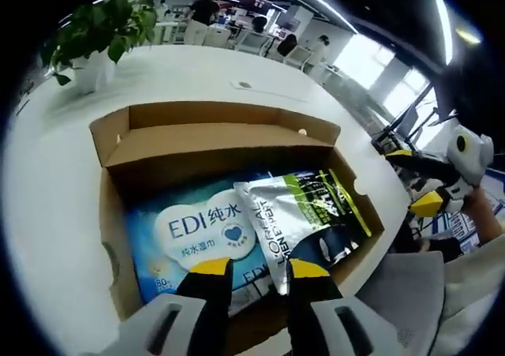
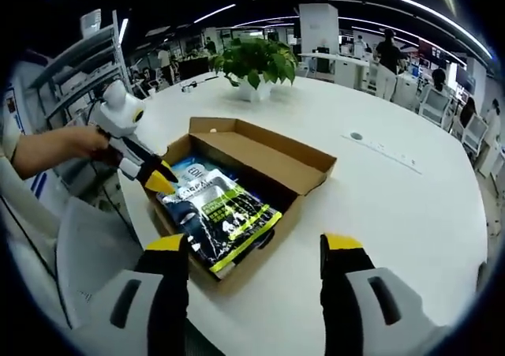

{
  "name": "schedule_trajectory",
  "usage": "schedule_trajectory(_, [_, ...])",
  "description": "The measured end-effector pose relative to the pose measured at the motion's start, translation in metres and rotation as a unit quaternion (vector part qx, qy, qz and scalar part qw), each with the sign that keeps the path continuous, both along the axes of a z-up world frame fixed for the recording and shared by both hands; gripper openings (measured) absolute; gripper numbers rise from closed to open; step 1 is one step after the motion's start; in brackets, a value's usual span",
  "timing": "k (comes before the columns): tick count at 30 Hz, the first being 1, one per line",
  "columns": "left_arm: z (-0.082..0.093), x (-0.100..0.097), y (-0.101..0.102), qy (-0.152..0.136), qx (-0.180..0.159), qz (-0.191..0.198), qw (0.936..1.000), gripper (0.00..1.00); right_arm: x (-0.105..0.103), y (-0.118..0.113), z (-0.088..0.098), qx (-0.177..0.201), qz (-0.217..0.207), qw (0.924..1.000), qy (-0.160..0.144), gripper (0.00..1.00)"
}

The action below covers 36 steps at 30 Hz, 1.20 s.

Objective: Operate the shoe box by opening the lid, removing the specified soft item, and placing it in the target area until the item is outside and the box remains undamaged.

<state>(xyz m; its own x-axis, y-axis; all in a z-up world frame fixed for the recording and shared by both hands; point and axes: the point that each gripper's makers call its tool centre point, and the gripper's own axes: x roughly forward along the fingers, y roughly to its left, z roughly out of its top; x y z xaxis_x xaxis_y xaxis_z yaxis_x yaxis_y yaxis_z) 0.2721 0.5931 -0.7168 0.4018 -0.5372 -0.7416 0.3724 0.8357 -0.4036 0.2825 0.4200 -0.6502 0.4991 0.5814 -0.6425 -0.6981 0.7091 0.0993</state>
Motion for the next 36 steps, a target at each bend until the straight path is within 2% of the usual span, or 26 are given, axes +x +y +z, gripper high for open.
schedule_trajectory(9, [-0.008, -0.003, -0.016, 0.02, -0.015, -0.009, 0.9996, 0.24, -0.01, 0.0, -0.004, 0.008, -0.007, 0.9999, 0.009, 0.65])
schedule_trajectory(14, [-0.008, 0.0, -0.022, 0.036, -0.066, 0.011, 0.9971, 0.2, -0.013, 0.002, -0.006, 0.018, -0.011, 0.9996, 0.017, 0.64])
schedule_trajectory(19, [-0.007, -0.001, -0.023, 0.029, -0.075, 0.003, 0.9968, 0.18, -0.014, 0.004, -0.009, 0.026, -0.013, 0.9993, 0.024, 0.6])
schedule_trajectory(24, [-0.007, -0.001, -0.022, 0.028, -0.075, 0.008, 0.9968, 0.05, -0.016, 0.01, -0.013, 0.033, -0.012, 0.9988, 0.036, 0.59])
schedule_trajectory(26, [-0.006, -0.001, -0.023, 0.029, -0.079, 0.009, 0.9964, 0.03, -0.016, 0.011, -0.014, 0.032, -0.01, 0.9988, 0.036, 0.58])
schedule_trajectory(36, [-0.001, -0.004, -0.021, 0.019, -0.08, 0.009, 0.9965, 0.0, -0.017, 0.023, -0.021, 0.041, -0.007, 0.9978, 0.052, 0.56])
